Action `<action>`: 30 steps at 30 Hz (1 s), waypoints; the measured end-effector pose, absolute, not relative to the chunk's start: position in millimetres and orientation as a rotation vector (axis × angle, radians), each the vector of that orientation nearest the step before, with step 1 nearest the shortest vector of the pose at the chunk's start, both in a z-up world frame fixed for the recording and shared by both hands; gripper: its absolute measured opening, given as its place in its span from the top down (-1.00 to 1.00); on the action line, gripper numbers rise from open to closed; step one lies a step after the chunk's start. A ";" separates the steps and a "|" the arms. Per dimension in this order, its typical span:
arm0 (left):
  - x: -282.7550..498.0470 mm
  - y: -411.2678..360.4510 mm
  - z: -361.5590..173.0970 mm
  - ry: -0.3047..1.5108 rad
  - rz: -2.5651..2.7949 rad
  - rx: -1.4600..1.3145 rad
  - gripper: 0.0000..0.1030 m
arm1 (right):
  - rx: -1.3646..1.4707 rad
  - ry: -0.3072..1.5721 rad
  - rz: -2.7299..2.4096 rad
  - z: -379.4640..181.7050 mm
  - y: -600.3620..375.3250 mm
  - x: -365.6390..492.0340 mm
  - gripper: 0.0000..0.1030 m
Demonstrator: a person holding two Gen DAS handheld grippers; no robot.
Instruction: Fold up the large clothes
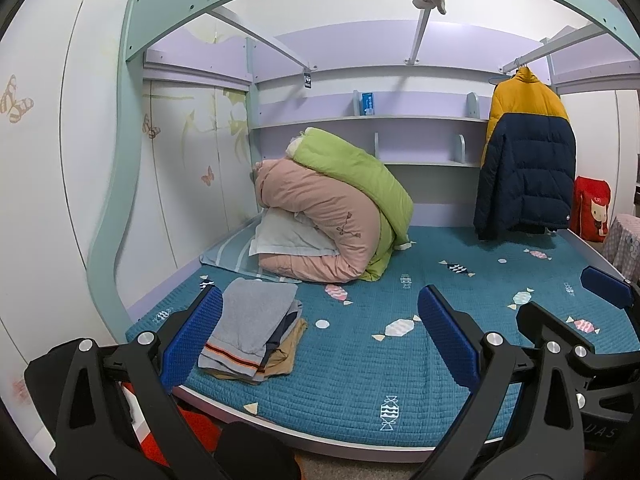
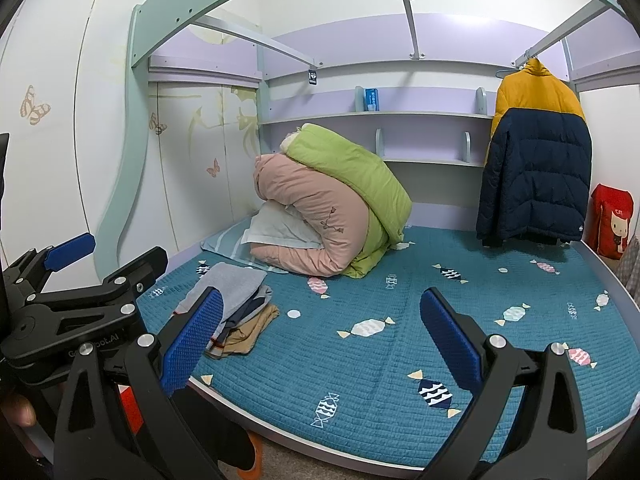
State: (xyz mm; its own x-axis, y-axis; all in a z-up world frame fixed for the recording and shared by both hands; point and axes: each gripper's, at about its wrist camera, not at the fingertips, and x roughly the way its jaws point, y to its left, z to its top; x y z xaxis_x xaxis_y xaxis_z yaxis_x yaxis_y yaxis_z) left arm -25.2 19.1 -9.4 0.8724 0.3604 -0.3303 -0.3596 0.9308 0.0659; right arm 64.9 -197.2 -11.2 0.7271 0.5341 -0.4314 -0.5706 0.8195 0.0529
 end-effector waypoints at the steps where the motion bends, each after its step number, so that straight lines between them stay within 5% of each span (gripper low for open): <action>1: -25.4 19.0 -9.3 0.344 0.377 0.002 -0.91 | -0.085 0.449 0.609 -11.3 -197.3 64.6 -0.85; 30: -26.4 22.4 -9.1 0.347 0.387 -0.011 -0.91 | -0.084 0.455 0.614 -11.2 -194.4 66.3 -0.85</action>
